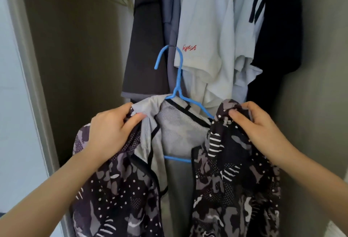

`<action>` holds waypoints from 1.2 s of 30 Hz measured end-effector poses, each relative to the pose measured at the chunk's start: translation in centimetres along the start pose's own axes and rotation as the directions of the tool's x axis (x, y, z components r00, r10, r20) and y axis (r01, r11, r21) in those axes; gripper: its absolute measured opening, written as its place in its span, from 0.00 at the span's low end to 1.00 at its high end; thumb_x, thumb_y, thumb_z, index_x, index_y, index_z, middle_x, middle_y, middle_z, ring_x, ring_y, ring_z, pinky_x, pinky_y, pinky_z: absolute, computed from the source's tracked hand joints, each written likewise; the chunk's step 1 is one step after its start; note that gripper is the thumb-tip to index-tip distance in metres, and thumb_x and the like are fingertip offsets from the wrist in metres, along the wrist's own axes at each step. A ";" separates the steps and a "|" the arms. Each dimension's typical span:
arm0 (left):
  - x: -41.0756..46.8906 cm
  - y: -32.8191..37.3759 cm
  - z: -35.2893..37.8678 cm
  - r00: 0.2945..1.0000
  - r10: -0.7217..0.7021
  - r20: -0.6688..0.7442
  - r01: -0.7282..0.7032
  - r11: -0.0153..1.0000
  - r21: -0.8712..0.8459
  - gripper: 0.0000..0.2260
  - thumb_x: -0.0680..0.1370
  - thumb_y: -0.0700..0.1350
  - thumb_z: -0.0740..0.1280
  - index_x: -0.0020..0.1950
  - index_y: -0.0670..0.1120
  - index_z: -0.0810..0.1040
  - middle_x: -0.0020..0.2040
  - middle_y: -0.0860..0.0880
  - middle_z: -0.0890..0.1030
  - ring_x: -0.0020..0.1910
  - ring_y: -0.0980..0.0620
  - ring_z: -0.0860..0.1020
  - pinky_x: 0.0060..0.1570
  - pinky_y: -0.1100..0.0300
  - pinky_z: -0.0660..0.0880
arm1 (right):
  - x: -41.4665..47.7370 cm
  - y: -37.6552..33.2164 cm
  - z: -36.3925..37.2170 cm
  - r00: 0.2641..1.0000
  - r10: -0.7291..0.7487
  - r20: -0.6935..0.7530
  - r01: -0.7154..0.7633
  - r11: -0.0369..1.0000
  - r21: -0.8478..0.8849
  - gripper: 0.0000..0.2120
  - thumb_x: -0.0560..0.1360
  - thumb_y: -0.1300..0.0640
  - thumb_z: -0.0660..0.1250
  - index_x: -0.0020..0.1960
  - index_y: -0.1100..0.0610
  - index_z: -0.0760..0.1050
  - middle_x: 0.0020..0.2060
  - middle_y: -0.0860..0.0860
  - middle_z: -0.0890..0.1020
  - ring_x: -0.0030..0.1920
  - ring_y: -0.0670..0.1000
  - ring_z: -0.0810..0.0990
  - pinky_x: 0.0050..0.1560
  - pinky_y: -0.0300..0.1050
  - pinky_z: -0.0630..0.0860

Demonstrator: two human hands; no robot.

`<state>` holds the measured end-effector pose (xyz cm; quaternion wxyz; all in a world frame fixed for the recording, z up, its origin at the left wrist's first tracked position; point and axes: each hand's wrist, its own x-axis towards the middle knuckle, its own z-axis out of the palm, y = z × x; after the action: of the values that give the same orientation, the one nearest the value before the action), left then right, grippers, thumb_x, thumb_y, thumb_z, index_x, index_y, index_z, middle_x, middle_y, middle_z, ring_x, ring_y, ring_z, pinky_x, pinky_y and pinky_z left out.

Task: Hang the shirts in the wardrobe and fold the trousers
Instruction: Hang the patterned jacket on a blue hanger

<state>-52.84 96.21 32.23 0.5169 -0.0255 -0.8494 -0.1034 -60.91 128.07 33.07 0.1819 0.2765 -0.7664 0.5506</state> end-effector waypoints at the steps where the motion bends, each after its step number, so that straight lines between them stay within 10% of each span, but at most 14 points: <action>1: 0.2 -0.3 0.0 0.999 -0.041 0.009 0.041 0.999 -0.025 0.26 0.75 0.67 0.53 0.38 0.45 0.74 0.26 0.51 0.73 0.29 0.49 0.74 0.32 0.50 0.71 | 0.5 0.0 -0.6 0.999 0.035 0.002 -0.035 0.995 -0.099 0.09 0.77 0.46 0.64 0.52 0.50 0.74 0.44 0.44 0.81 0.46 0.41 0.80 0.43 0.35 0.73; 9: 1.4 -2.3 -0.2 0.985 -0.170 0.016 0.170 0.974 -0.148 0.26 0.73 0.67 0.54 0.38 0.44 0.72 0.29 0.49 0.74 0.31 0.48 0.74 0.34 0.46 0.71 | 1.8 -1.2 -3.1 0.989 0.014 0.150 0.071 0.835 -0.545 0.08 0.76 0.41 0.63 0.51 0.44 0.73 0.43 0.39 0.80 0.44 0.40 0.79 0.46 0.37 0.73; 17: 4.3 -3.4 -0.2 0.966 -0.255 0.038 0.256 0.937 -0.236 0.15 0.81 0.50 0.63 0.36 0.47 0.73 0.28 0.51 0.74 0.29 0.52 0.70 0.33 0.53 0.68 | 1.9 -4.2 -2.9 0.929 -0.012 0.371 0.093 0.975 -0.202 0.19 0.73 0.40 0.60 0.29 0.49 0.74 0.28 0.43 0.75 0.32 0.41 0.74 0.39 0.38 0.71; 22: 7.8 -3.1 -0.7 0.958 -0.286 0.023 0.279 0.911 -0.302 0.18 0.81 0.48 0.65 0.32 0.47 0.68 0.26 0.53 0.68 0.28 0.52 0.64 0.32 0.54 0.64 | 1.9 -7.7 -2.9 0.922 0.149 0.358 -0.192 0.977 0.089 0.16 0.79 0.47 0.60 0.47 0.54 0.83 0.43 0.50 0.87 0.44 0.47 0.85 0.46 0.40 0.77; 29: 14.1 -1.8 -2.7 0.942 -0.335 -0.024 0.311 0.895 -0.319 0.17 0.81 0.51 0.63 0.34 0.47 0.70 0.30 0.51 0.73 0.31 0.52 0.70 0.35 0.54 0.66 | 2.6 -13.6 -2.2 0.983 0.101 0.154 -0.154 0.910 0.385 0.16 0.78 0.47 0.64 0.40 0.54 0.84 0.36 0.50 0.86 0.36 0.47 0.85 0.42 0.44 0.77; 36: 19.6 -0.5 -4.3 0.881 -0.473 0.014 0.456 0.842 -0.289 0.23 0.82 0.55 0.59 0.72 0.42 0.71 0.68 0.40 0.74 0.68 0.40 0.71 0.63 0.52 0.68 | 3.3 -18.5 -1.5 0.980 0.083 0.183 -0.169 0.834 0.526 0.17 0.79 0.47 0.63 0.46 0.58 0.83 0.39 0.54 0.86 0.36 0.52 0.86 0.40 0.45 0.82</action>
<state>-58.31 93.58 51.40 0.4918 0.1099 -0.7910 -0.3470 -51.95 124.30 49.23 0.0009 0.3065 -0.6091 0.7315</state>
